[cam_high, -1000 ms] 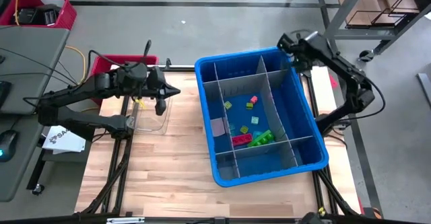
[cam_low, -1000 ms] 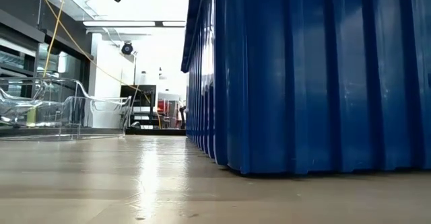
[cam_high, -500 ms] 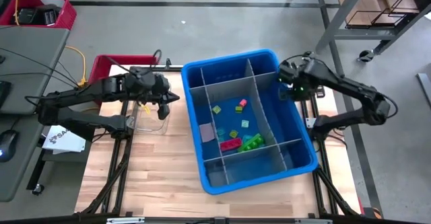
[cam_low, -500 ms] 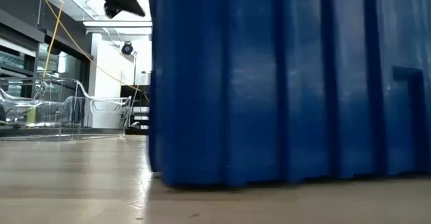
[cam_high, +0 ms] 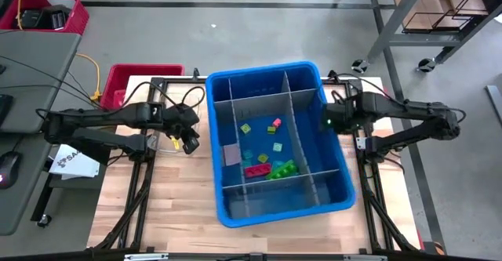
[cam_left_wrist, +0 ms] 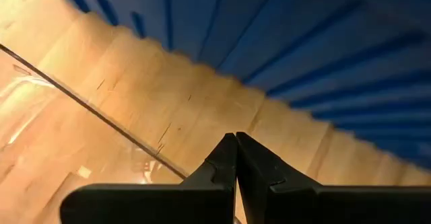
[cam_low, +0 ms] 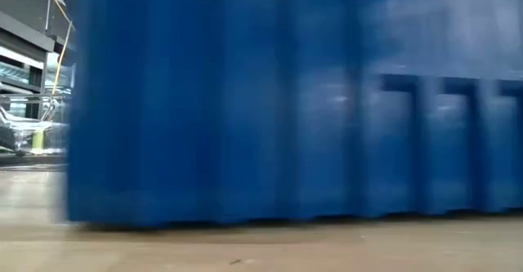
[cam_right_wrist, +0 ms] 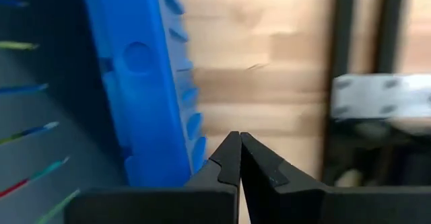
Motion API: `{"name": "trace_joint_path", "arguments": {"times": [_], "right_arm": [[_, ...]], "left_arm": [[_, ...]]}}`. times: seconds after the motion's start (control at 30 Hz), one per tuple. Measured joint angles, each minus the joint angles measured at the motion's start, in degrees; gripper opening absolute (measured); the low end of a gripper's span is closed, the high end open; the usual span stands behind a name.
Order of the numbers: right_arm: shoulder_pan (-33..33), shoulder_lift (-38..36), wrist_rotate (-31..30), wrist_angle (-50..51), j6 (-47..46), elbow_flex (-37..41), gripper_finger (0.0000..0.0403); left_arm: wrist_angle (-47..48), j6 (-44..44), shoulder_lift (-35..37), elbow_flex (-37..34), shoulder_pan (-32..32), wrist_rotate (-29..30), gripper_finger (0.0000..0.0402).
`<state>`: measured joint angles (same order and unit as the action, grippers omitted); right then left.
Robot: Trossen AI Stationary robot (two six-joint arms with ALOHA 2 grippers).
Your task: Sort blocks
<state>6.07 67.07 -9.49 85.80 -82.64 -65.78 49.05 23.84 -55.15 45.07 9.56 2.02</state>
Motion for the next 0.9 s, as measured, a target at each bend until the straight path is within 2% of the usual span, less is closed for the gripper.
{"name": "trace_joint_path", "arguments": {"times": [0.27, 0.37, 0.47, 0.63, 0.7, 0.83, 0.9], "right_arm": [[-11.3, 1.2, -0.8, -11.8, -8.9, 0.0, 0.0], [-14.2, 2.2, -1.7, -12.8, -10.4, 0.0, 0.0], [-16.1, 2.4, -4.9, -10.6, -11.6, -0.3, 0.0], [-16.4, 2.2, -13.9, 2.5, -12.5, -7.3, 0.0], [-16.0, 2.2, -20.5, 4.2, -9.5, -11.2, 0.0], [-13.7, 1.4, -34.6, -2.4, 7.9, -18.8, 0.0], [-11.1, 1.5, -35.4, -8.9, 21.6, -21.2, 0.0]], "left_arm": [[-4.2, -2.2, 0.0, -1.5, 0.0, 2.4, 0.0], [-4.2, -3.6, 0.2, -1.5, 0.1, 3.9, 0.0], [-4.4, -3.0, 0.1, -1.5, 0.1, 3.6, 0.0], [-5.4, -2.5, 0.0, -1.5, 0.0, 2.8, 0.0], [-6.0, -2.1, 0.0, -1.5, 0.0, 2.5, 0.0], [-6.2, -1.9, 0.0, -1.5, 0.0, 2.4, 0.0], [-6.2, -1.8, 0.0, -1.5, 0.0, 2.4, 0.0]]}}
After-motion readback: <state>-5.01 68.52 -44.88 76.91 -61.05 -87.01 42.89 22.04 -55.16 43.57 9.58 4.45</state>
